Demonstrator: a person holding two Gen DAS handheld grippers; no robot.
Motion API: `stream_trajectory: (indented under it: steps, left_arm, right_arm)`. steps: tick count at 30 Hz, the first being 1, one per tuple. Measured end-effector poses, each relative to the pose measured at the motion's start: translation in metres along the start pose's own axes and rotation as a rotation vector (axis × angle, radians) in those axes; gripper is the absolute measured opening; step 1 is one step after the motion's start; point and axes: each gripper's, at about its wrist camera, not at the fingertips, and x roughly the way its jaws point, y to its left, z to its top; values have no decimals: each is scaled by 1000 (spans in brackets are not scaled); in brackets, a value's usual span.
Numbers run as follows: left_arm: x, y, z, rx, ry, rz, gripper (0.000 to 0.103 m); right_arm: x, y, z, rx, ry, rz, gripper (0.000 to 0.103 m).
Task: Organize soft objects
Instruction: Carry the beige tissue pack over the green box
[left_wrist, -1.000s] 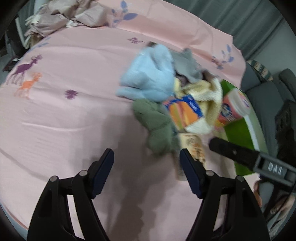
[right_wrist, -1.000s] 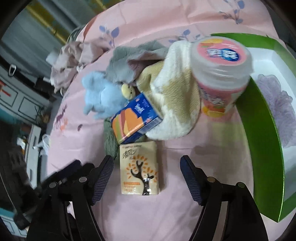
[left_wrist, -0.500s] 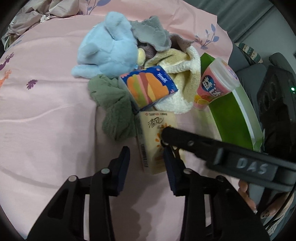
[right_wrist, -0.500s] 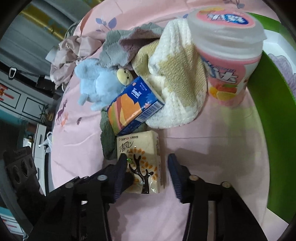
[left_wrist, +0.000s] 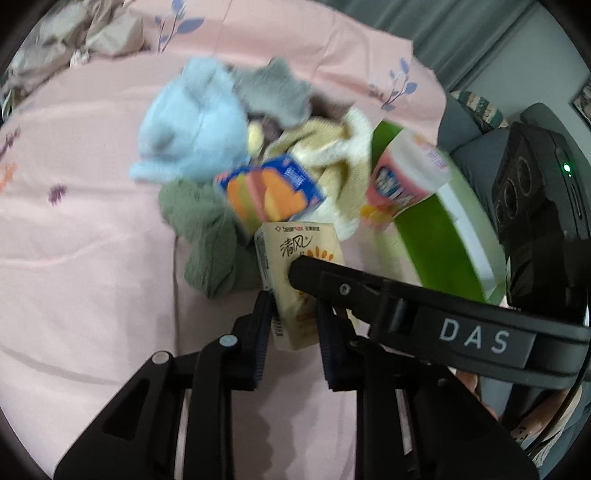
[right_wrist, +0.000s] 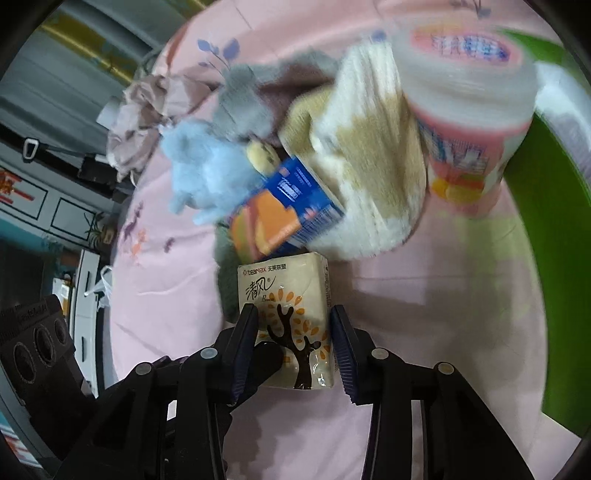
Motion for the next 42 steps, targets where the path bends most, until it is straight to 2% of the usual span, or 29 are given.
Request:
stream_trajectory:
  steps: [7,11,15,27,34,42]
  left_arm:
    - [-51,-38,12,137,-214,-7,22]
    - [-63,-58,23,174,-258,-34,22]
    - [-65,-84,26,235,-295,-59,22]
    - [-31,-164,39,377,-253,-125,22]
    - [5,-199,43,436,-184,-172,22]
    - [48,-223,44,468,-69,-205,22]
  right_arm:
    - [-70,33,1,-114,-249,13,42]
    - [-102,40,0,-160,-363,-15,42]
    - [-128,28,-1,-133,-434,-26,42]
    - [-178,-41,4,20,-549,-99,42]
    - [-188,-88,4,132,-563,-155,42]
    - [-184,-137,4,250,-531,-186,42]
